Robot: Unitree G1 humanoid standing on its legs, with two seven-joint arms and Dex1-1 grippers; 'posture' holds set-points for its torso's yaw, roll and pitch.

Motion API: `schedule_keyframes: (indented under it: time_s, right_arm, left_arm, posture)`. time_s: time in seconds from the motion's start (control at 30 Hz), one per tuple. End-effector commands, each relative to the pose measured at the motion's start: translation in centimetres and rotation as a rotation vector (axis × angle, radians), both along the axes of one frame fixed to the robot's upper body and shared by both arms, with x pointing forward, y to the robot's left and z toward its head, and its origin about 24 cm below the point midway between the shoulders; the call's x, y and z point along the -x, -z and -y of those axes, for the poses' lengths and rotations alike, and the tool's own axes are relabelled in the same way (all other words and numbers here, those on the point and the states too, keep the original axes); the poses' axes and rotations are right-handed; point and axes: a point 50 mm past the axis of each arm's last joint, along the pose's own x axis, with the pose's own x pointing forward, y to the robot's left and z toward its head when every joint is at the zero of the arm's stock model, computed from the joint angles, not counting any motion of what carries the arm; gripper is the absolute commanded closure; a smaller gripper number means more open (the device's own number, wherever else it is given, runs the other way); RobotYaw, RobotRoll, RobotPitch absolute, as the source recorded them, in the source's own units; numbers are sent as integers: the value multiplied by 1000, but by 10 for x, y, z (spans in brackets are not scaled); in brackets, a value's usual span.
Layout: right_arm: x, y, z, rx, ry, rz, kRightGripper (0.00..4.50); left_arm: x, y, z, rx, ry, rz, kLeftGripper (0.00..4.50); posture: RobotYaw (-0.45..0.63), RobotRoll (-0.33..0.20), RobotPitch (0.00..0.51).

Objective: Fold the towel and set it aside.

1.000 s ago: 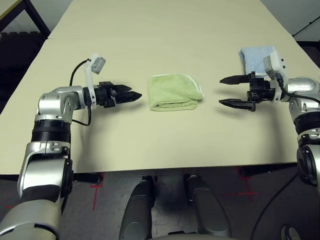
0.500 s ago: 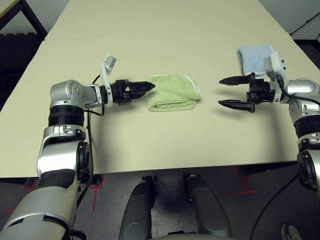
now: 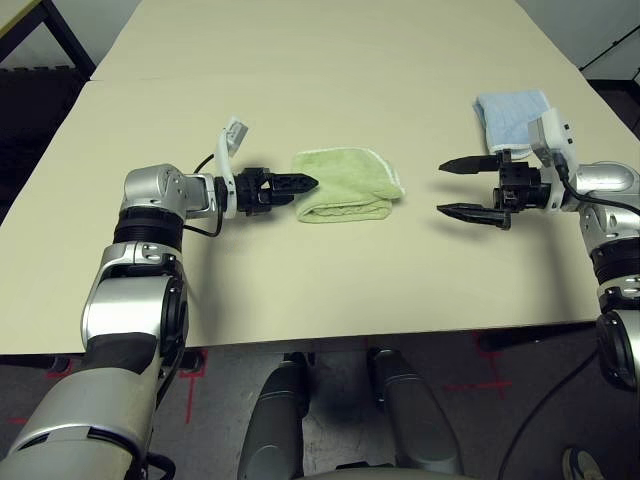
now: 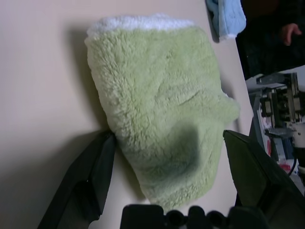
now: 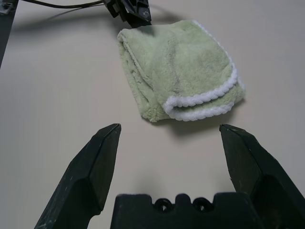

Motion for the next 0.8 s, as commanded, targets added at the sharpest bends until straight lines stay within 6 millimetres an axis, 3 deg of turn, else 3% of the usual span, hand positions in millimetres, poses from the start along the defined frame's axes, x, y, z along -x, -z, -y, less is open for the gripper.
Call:
schedule_keyframes:
  time_s: [0.03, 0.33, 0.37, 0.43, 0.77, 0.8]
  right_arm:
    - [1, -2, 2, 2, 4, 10, 26]
    - [0, -1, 1, 2, 7, 13, 26]
    - [0, -1, 1, 2, 8, 14, 5]
    - [0, -1, 1, 2, 9, 14, 0]
    - [-1, 0, 0, 2, 15, 18, 0]
    - [-1, -1, 0, 2, 15, 18, 0]
  left_arm:
    - [-3, 1, 9, 25, -9, -19, 0]
    - [-4, -2, 23, 50, 20, -39, 0]
    - [-5, -1, 23, 48, 19, -39, 172]
    - [-5, -1, 24, 45, 18, -40, 579]
    - [-6, -5, 22, 87, 3, -31, 4466]
    - [-6, -6, 23, 92, 1, -30, 4466]
  posture:
    - [-98, 0, 187]
    - [-99, 0, 187]
    - [-99, 0, 187]
    - [-99, 0, 187]
    - [-94, 0, 181]
    - [-93, 0, 181]
